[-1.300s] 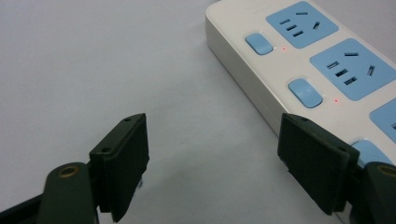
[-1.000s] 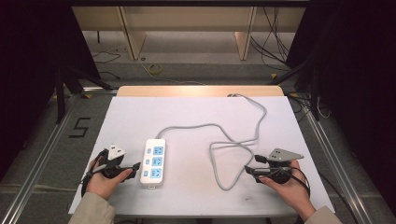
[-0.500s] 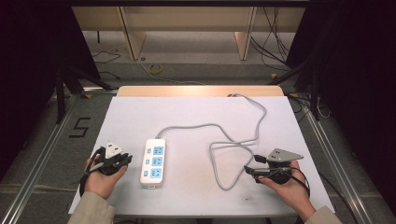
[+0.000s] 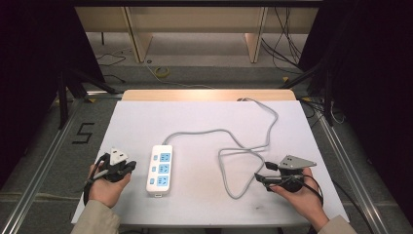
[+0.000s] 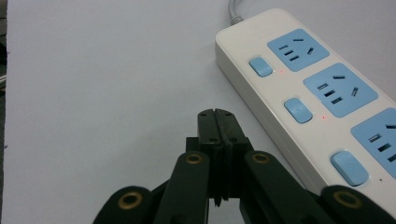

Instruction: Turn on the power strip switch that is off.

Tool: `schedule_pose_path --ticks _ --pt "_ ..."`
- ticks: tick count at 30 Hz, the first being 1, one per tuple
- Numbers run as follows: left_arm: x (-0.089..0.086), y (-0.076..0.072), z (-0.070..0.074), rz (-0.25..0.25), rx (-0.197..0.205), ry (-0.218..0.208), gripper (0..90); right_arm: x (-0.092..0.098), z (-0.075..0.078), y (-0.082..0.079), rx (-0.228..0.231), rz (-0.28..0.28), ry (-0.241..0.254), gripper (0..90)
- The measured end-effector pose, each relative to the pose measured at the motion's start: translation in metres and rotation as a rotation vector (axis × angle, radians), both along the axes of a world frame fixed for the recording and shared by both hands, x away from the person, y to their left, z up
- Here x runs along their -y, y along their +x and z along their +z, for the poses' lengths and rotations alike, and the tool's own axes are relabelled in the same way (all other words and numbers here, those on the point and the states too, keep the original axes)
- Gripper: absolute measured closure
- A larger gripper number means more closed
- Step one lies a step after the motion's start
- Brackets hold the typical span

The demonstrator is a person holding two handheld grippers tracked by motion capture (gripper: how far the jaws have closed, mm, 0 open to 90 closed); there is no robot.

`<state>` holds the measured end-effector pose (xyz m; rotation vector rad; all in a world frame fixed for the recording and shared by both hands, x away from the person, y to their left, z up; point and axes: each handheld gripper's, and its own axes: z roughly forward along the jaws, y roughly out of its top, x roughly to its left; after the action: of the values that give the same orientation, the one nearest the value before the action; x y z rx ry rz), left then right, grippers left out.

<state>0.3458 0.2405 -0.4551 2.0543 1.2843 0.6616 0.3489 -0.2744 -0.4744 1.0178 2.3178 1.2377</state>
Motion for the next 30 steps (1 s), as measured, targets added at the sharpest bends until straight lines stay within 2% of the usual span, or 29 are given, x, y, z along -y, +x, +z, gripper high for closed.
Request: schedule_pose_path --ticks 9,30 --pt "0.004 -0.001 0.003 -0.004 -0.005 -0.015 89.7 0.0 0.0 0.0 0.001 0.0 -0.001 37.7" --pt "0.015 -0.003 0.011 -0.024 -0.024 -0.022 89.8 0.0 0.0 0.0 0.002 0.001 -0.001 37.7"
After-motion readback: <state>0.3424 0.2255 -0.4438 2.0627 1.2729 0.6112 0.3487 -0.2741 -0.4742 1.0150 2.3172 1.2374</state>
